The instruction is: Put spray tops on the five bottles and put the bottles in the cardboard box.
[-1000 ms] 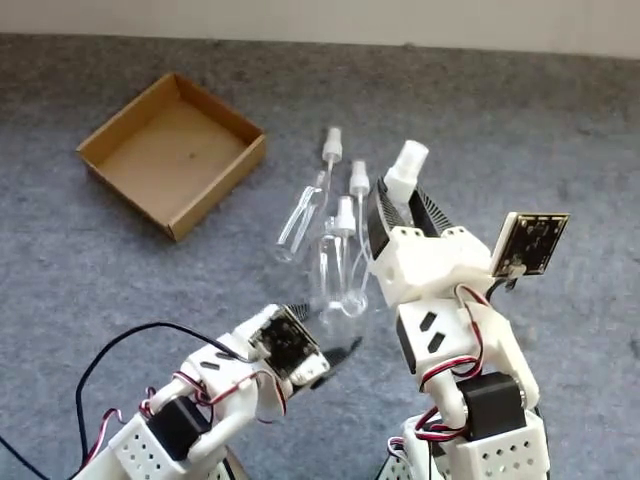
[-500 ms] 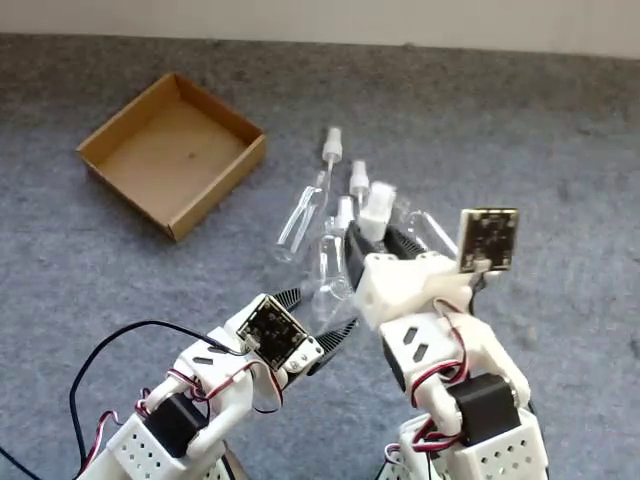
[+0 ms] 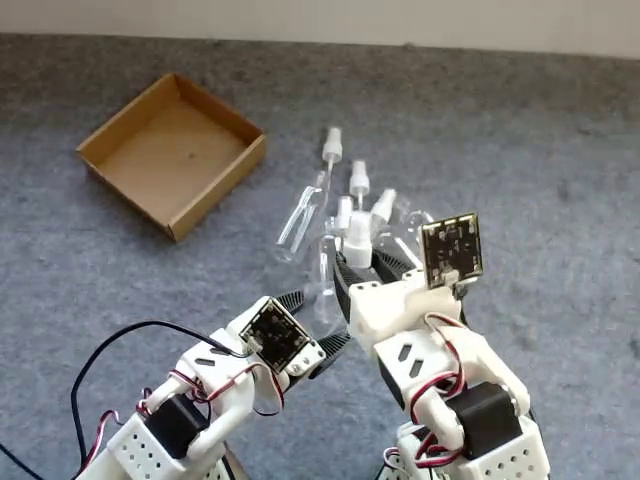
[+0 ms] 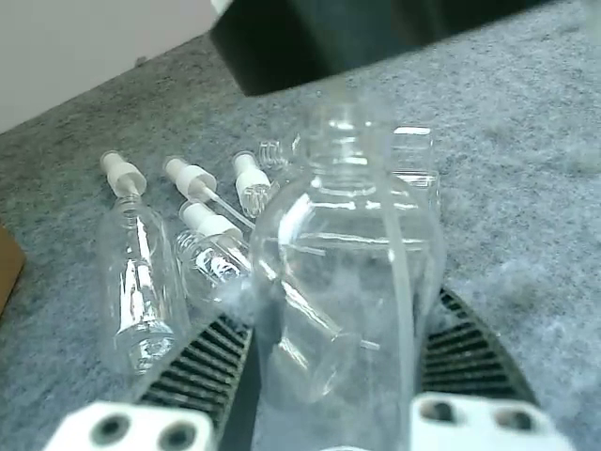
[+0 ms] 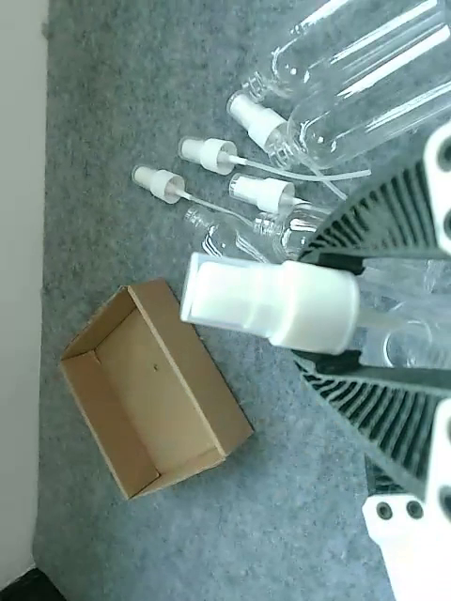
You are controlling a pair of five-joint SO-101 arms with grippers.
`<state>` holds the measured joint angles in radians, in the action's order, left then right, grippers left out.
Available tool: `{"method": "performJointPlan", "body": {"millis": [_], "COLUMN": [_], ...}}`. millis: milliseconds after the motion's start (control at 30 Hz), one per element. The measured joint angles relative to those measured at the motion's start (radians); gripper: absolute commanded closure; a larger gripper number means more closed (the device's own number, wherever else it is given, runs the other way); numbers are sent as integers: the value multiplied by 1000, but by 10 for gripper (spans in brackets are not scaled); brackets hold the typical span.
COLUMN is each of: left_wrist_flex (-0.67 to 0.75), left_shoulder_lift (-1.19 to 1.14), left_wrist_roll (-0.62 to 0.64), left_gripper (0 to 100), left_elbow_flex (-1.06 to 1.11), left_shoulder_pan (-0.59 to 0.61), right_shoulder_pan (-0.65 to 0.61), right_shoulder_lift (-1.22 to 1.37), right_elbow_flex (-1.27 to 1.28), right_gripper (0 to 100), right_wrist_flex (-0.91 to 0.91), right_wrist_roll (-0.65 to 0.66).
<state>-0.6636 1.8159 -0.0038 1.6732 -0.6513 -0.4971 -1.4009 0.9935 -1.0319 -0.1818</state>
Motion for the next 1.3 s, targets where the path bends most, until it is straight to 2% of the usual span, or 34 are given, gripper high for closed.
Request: {"method": "performJointPlan", "body": {"millis": [200,500,667,800,900,1300], "left_wrist_flex": [0,-2,-2,-2,9,43], "left_shoulder_lift": [-3,-6,-5,-3,-2,-2], "left_wrist_roll": [0,0,0,0,0,0], "left_gripper": [930,930,930,930,930,930], "left_elbow_flex": [0,0,0,0,0,0], "left_shoulder_pan": [0,-3,-2,61,107,120], "right_shoulder_pan": [-2,-6,-138,-221,-221,-224], "right_shoulder_lift": [-3,-3,-5,-5,9,-2], "right_elbow_flex": [-3,-21,-18,-23,-40,-81], "right_gripper": [777,773,773,774,774,774], "right_wrist_flex": [-80,-164,-192,-250,-299,-322], "right_wrist_roll": [18,20,21,57,98,121]}}
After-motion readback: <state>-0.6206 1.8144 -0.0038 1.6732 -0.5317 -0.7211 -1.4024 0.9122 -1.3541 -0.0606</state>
